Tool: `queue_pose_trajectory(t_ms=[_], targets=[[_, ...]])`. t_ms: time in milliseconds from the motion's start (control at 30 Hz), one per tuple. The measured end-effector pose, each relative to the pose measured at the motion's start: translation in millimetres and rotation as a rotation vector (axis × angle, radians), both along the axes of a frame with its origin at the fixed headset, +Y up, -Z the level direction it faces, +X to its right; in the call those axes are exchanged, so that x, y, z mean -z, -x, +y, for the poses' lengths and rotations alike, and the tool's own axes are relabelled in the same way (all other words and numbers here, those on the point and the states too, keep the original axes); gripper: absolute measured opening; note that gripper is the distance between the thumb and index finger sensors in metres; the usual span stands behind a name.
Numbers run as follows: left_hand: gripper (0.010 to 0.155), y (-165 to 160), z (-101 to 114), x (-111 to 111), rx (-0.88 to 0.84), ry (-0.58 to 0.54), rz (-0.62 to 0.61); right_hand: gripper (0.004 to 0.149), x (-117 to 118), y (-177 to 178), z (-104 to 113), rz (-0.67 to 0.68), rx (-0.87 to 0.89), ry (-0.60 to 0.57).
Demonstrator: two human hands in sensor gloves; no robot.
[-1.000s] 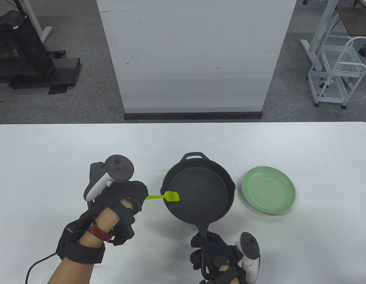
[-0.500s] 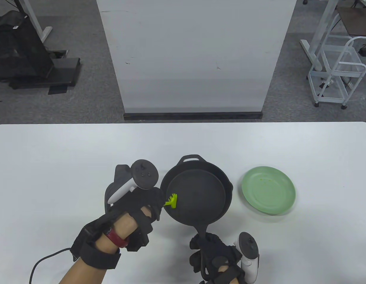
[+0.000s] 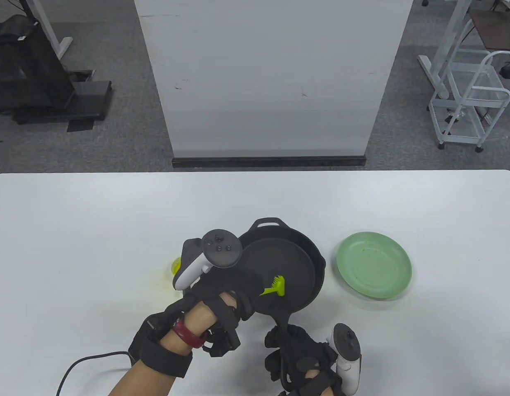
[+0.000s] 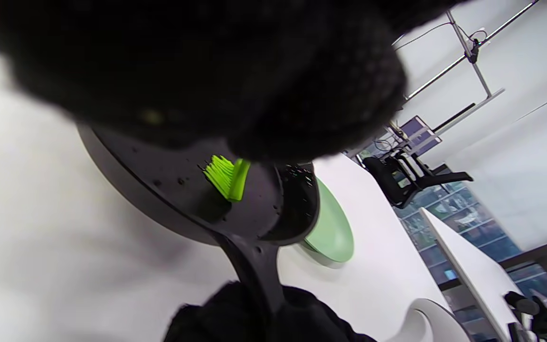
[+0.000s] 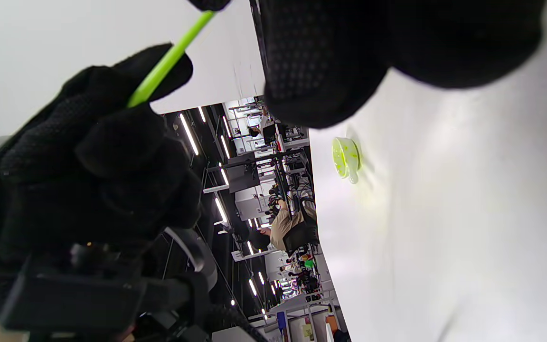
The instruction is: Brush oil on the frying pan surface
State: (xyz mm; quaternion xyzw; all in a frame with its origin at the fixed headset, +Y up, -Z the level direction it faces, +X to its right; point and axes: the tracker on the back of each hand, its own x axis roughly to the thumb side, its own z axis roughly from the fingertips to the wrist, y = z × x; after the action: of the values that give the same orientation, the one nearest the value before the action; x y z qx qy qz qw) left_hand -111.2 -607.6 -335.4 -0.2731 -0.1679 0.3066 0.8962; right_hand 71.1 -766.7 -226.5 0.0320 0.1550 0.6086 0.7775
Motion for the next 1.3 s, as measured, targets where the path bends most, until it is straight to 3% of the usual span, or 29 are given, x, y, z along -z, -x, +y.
queue_pose_trajectory(t_ms=[267,500,700,1033,1300], targets=[[0.051,-5.3,-24.6,8.7,-0.164,0.075,0.033,0.054,0.6,-0.8,1.1,0.005,0.005,-0.003],[0.051,-1.1,-27.0,15.8,-0.278,0.125,0.02,0.053,1.7,-1.5,1.8,0.017,0.019,-0.012],[0.05,17.9,-27.7,20.0,-0.132,0.165,-0.003,0.054,1.8,-1.8,1.6,0.008,0.012,-0.01],[0.048,66.7,-25.3,30.6,-0.017,0.185,0.065,0.054,1.5,-2.0,1.6,0.003,0.014,-0.001],[0.048,91.5,-10.1,30.5,0.138,0.158,0.087,0.054,0.9,-2.1,1.0,-0.007,0.014,0.015]])
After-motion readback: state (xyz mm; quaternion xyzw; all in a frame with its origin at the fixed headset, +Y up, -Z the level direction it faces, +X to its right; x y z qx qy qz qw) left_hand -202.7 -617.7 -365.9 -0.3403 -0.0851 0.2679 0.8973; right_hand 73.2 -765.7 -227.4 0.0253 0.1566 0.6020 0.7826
